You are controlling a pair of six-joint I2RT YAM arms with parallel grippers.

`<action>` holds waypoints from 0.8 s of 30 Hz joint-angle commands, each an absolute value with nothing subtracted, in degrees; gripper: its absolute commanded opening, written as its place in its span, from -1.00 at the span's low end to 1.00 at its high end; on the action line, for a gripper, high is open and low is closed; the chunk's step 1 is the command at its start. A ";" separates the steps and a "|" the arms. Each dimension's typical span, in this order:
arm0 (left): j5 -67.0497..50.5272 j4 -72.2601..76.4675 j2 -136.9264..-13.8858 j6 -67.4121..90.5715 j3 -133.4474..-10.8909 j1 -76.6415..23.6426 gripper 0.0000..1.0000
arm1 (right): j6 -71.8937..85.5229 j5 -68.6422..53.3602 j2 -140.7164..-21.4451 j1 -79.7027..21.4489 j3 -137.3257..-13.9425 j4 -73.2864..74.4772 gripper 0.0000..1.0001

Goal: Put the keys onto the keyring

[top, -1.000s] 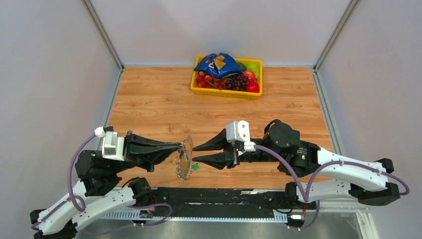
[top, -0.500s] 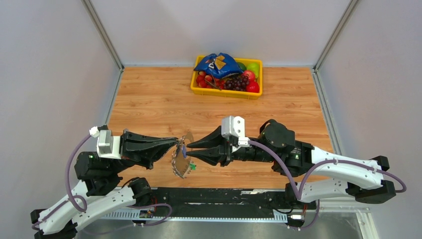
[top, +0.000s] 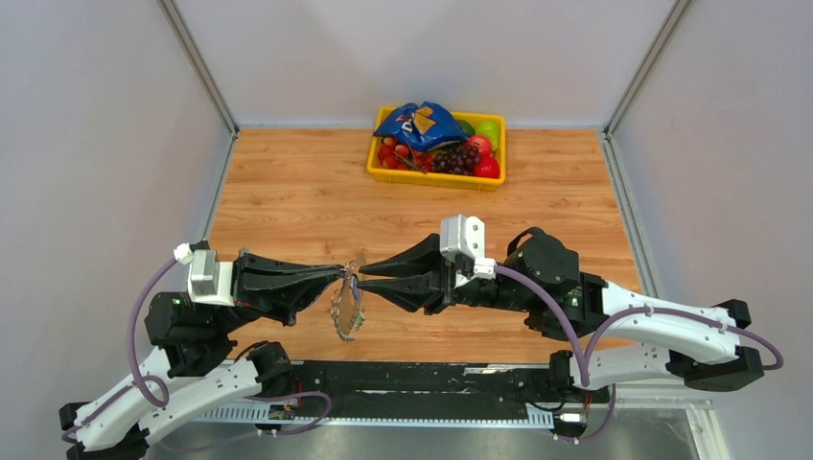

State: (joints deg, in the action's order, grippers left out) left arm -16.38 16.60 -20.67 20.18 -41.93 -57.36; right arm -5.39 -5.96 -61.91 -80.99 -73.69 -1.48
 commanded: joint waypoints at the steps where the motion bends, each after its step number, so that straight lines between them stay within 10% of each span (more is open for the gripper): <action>1: -16.34 20.83 -19.88 20.78 -42.18 -57.40 -0.99 | -4.48 -5.04 -62.65 -81.39 -75.86 -4.55 -0.47; 24: -16.18 21.70 -19.44 20.48 -41.89 -57.40 -0.99 | -2.82 -4.97 -65.58 -81.39 -74.88 -5.54 -0.54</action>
